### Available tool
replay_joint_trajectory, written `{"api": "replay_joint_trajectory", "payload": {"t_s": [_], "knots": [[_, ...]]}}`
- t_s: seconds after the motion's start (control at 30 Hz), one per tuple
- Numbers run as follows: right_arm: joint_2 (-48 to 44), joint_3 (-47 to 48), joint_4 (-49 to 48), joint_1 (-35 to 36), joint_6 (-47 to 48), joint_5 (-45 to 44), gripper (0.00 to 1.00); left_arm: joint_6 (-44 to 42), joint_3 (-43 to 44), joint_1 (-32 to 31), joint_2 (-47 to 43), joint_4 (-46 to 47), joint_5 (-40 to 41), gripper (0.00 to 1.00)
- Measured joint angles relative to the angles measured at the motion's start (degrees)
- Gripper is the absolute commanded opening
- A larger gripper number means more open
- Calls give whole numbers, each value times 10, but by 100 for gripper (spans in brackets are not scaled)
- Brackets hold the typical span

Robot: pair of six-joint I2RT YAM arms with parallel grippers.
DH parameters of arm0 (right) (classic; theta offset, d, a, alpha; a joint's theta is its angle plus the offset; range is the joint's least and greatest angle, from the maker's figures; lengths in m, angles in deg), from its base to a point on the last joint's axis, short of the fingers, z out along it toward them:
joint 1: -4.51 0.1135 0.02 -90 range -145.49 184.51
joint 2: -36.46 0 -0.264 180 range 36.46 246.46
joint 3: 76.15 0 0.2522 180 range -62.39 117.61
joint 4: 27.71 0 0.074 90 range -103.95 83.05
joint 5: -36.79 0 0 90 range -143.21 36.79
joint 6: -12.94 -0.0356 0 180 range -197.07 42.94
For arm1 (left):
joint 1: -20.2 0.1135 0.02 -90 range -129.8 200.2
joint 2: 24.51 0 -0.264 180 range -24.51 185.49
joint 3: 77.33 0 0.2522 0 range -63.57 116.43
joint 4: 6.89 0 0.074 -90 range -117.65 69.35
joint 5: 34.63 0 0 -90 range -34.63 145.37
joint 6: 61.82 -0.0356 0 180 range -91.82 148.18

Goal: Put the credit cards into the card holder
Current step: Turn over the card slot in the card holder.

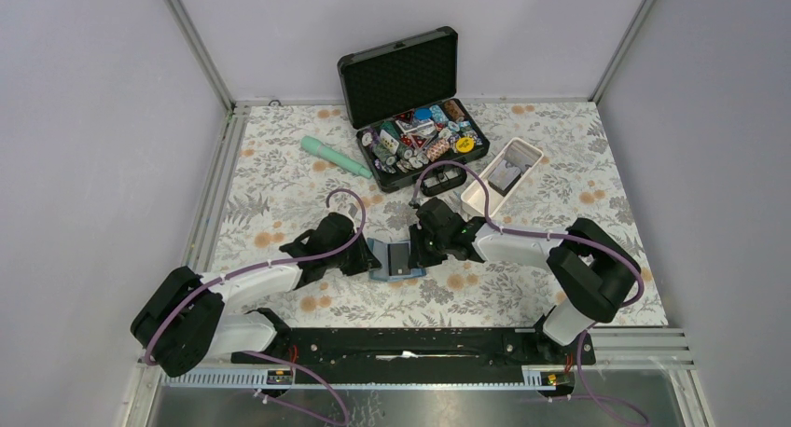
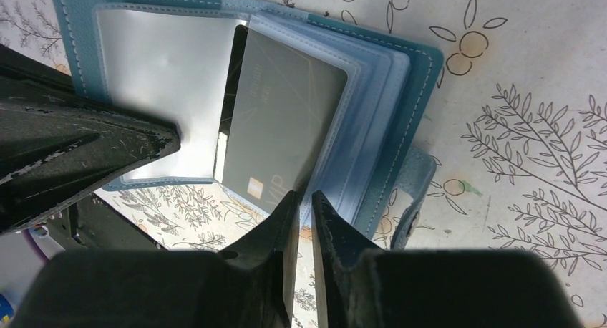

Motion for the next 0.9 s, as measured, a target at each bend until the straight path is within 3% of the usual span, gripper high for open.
{"api": "replay_joint_trajectory", "payload": {"t_s": [0.9], "knots": [[-31,0,-43,1,-10,45,19,0,0,3,35,34,-16,0]]}}
